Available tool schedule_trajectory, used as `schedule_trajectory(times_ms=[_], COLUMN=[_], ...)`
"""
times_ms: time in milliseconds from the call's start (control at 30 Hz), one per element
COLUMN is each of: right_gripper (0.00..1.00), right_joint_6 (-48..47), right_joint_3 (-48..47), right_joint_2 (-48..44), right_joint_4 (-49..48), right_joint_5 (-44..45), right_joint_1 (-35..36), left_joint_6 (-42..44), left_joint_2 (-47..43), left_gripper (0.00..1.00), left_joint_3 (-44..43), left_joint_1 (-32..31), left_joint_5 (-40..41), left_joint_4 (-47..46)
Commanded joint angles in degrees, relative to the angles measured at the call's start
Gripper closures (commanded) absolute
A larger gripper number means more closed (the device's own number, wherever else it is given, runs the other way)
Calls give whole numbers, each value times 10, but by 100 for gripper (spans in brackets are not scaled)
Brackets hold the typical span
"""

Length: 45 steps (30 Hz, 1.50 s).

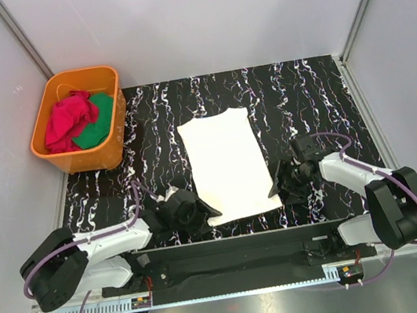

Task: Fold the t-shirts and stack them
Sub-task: Fold the tshirt

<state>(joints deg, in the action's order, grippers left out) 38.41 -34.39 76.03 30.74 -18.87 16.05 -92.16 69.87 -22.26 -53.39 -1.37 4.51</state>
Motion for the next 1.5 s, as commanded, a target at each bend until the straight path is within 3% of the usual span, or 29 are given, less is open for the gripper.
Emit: schedule_trajectory(times_ms=[0,200,367,867,1133,1300,1467], right_gripper=[31,31,31,30,30,32,38], right_joint_6=[-5,-9,-9,-8,5,14,17], right_joint_3=[9,8,12,17,31,35,44], right_joint_2=[-11,-9,-2,-10,-18,-4,-2], right_joint_4=[-5,-3,-9,2,2,-10,-18], right_joint_5=[-4,-6,-6,0,8,5,-5], right_joint_1=[-1,-2,-1,-1,-1,-1,-1], left_joint_6=[22,-5,0,-8,4,27,44], left_joint_2=[-19,-52,-20,-9,-21,-26,-32], left_gripper=[34,41,43,60,75,85,85], left_joint_3=[46,80,76,96,101,95,85], left_joint_1=[2,2,3,8,16,20,21], left_joint_5=[58,61,50,65,75,82,88], left_joint_4=[161,156,130,111,115,115,125])
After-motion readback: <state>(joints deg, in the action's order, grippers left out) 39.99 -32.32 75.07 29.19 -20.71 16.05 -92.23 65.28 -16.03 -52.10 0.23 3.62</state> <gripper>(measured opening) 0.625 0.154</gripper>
